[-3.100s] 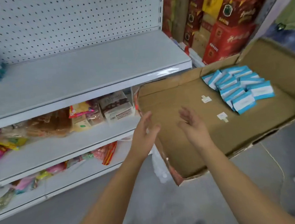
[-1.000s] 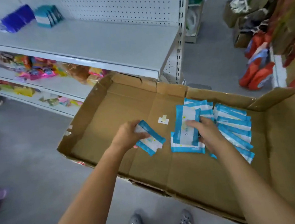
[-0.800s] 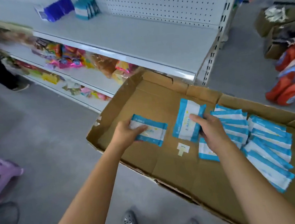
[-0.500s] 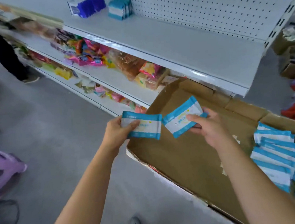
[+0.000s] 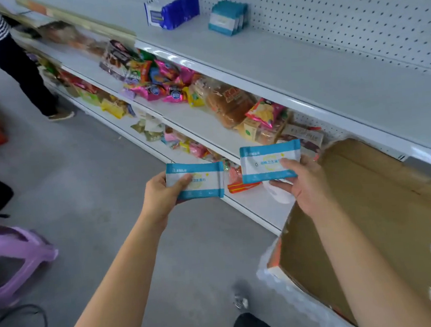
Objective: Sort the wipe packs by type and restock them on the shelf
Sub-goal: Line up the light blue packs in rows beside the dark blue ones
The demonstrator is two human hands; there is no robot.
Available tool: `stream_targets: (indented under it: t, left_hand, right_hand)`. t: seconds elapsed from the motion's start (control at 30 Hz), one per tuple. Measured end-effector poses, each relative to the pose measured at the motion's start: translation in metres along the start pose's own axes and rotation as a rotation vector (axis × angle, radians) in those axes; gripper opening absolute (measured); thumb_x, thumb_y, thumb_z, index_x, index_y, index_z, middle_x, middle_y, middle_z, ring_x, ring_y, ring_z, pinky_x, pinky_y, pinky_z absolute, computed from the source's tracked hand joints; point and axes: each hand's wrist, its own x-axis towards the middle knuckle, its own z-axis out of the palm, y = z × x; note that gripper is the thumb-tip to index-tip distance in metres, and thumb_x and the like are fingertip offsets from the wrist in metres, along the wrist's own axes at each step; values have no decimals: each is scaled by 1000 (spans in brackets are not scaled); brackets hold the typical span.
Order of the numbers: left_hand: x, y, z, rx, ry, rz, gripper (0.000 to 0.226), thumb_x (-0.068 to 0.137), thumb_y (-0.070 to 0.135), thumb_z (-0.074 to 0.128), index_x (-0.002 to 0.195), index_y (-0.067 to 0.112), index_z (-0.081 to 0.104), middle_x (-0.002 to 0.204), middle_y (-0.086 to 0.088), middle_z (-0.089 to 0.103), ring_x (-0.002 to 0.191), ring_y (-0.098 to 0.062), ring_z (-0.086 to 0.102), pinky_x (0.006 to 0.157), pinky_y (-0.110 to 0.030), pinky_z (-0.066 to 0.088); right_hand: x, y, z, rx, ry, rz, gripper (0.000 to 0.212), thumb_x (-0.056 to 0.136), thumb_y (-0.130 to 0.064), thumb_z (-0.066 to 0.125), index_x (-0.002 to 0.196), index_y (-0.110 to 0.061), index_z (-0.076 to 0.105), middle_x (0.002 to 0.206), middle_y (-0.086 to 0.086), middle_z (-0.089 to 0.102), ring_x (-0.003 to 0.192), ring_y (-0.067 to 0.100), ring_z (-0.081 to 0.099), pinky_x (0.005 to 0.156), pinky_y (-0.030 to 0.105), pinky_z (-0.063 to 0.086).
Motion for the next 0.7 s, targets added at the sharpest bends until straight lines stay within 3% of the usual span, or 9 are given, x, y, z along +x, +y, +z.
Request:
stream_targets:
  t: [0.07,0.17,0.33,0.57,0.7]
  left_hand:
    - [29,5,-9,16,-2,1,30,85,17,79,109,4,66,102,-10,77,89,-23,76,77,-39,62]
    - [80,22,-13,52,-27,29,31,84,17,80,109,4,68,101,-9,77,90,-24,76,78,-39,62]
    - [173,68,-5,79,-76,54,30,83,15,80,108,4,69,101,-10,77,92,-25,76,80,-38,62]
    - [276,138,21,88,-154,141,20,86,15,77,102,6,69,98,-8,78,93,-28,75,81,-39,62]
    - [328,176,37,100,-211,194,15,87,17,75,99,10,69,96,-6,78,89,-23,76,76,-33,62]
  right_hand:
    - [23,3,18,-55,-11,-34,26,91,-2,65,115,-11,64,111,11,74,101,27,72,73,36,60]
    - [65,4,42,-57,-1,-59,29,89,4,66,115,-9,63,107,10,75,99,26,73,80,40,61]
    - [137,-17,83,-37,-18,-84,33,87,5,69,114,-12,60,108,10,74,99,30,73,79,47,60]
    - [216,-73,130,-35,98,-143,29,86,1,71,113,-6,63,106,11,75,99,30,73,87,48,59]
    - [256,-104,156,-53,129,-186,30,86,-2,73,113,-9,63,104,9,76,94,32,74,68,40,61]
